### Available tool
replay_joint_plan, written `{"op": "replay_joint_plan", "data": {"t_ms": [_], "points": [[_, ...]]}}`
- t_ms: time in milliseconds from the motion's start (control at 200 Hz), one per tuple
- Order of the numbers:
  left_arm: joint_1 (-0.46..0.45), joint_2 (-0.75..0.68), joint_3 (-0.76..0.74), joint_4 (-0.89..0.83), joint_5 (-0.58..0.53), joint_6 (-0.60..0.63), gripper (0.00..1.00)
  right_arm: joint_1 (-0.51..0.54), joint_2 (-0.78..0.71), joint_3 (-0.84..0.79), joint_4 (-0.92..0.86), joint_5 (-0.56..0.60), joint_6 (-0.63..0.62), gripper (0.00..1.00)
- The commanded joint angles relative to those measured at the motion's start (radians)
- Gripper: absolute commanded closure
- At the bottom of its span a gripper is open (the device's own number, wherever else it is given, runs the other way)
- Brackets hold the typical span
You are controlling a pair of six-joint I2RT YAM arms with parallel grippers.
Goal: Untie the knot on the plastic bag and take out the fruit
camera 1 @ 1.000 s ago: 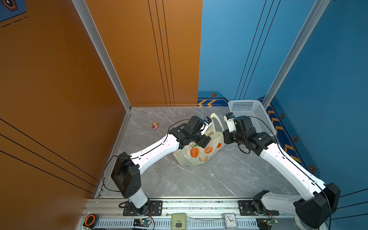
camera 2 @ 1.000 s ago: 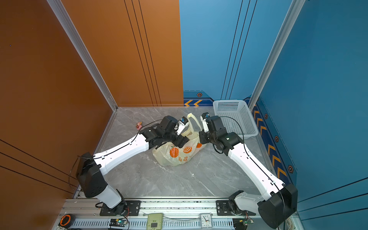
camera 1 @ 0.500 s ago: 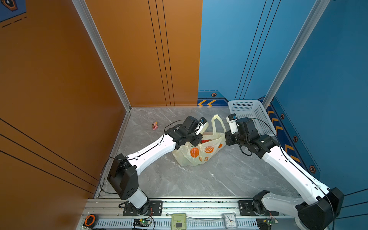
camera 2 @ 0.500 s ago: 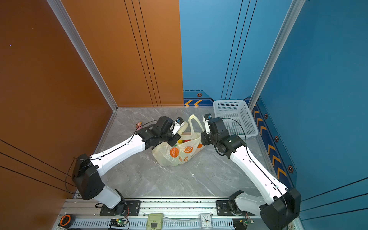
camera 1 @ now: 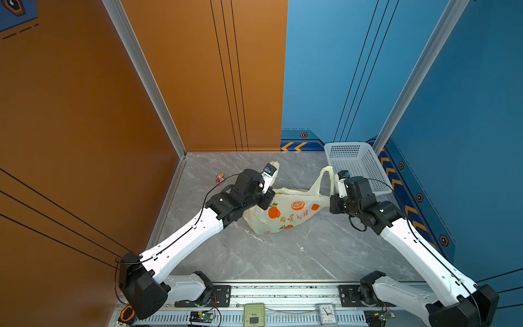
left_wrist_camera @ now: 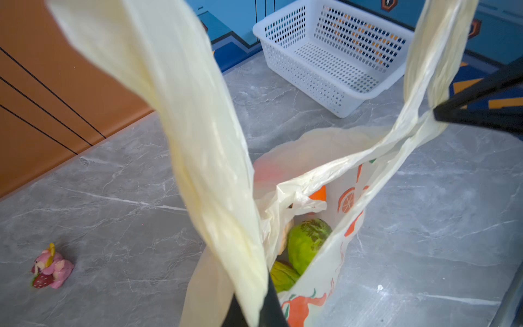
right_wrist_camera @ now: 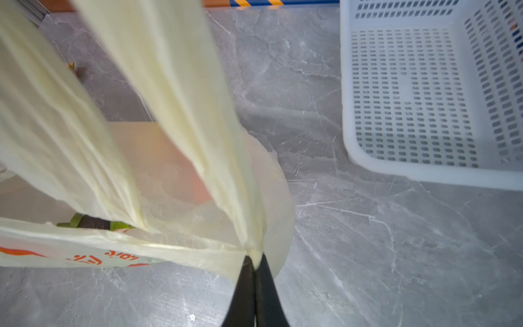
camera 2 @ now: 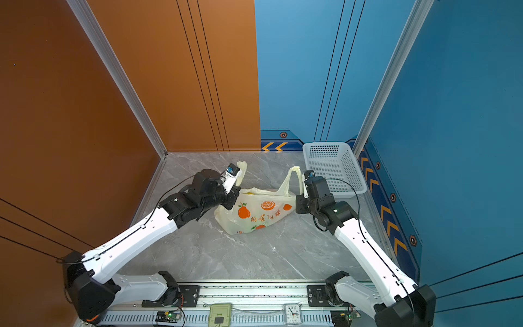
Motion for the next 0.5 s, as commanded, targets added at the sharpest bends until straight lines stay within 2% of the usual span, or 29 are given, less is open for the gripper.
{"op": "replay_joint_plan", "data": {"t_ms": [0, 130, 230, 391, 496], "points": [[-0.020, -0.095, -0.097, 0.046, 0.029, -0.055, 1.00, 0.064, -0.053, -0.096, -0.088, 0.051, 0.139, 1.00], [-0.052, -0.223, -0.283, 0.063, 0.019, -0.126, 1.00, 0.184, -0.074, -0.185, -0.066, 0.102, 0.266, 1.00], [-0.089, -0.310, -0.406, 0.075, -0.020, -0.159, 1.00, 0.237, -0.047, -0.247, -0.011, 0.102, 0.342, 1.00], [-0.144, -0.426, -0.462, 0.072, -0.094, -0.168, 1.00, 0.257, -0.015, -0.170, -0.061, 0.099, 0.304, 1.00], [-0.165, -0.456, -0.450, 0.067, -0.111, -0.138, 1.00, 0.284, -0.036, -0.027, -0.179, 0.091, 0.225, 0.58]]}}
